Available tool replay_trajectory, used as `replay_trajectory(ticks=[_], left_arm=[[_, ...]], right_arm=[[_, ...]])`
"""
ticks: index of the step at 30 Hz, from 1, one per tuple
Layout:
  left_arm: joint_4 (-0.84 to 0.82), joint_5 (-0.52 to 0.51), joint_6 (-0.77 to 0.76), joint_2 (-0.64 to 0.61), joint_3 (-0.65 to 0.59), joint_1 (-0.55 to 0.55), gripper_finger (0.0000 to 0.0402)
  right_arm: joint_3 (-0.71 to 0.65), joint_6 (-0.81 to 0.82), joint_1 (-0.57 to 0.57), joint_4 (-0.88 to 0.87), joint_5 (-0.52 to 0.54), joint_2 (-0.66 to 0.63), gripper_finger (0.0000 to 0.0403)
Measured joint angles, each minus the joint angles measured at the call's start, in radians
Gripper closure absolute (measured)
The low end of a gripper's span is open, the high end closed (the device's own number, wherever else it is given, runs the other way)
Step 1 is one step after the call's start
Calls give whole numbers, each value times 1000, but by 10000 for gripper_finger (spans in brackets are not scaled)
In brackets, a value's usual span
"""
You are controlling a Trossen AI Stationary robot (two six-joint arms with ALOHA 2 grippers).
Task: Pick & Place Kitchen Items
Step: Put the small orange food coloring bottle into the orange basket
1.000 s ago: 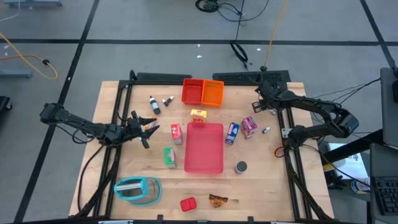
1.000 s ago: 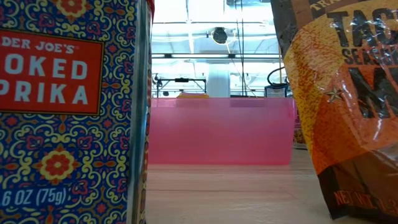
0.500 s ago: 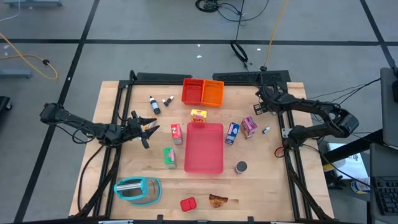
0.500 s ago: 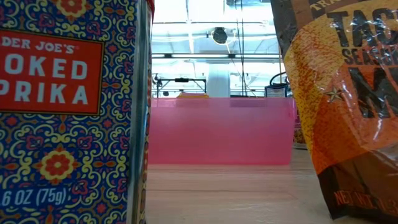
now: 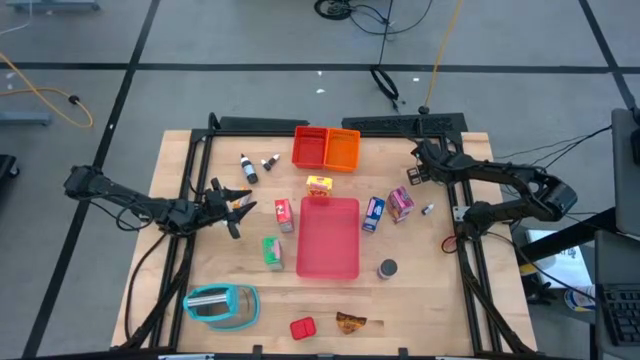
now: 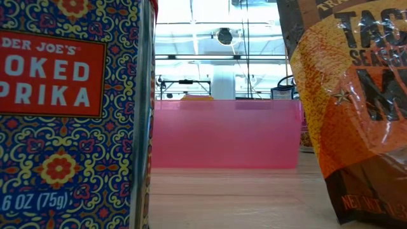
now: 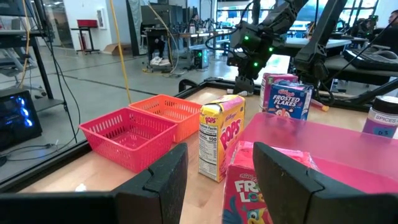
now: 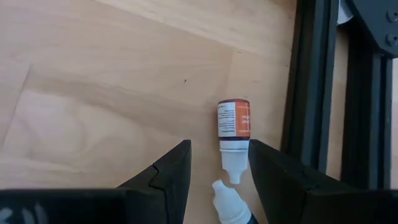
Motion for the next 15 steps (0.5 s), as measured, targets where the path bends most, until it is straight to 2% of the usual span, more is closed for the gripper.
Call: replay_trajectory(ticks=[15], left_arm=[[0, 0, 0, 0, 0, 0, 217]], right_arm=[[-29, 5, 7, 52, 23, 0, 250]])
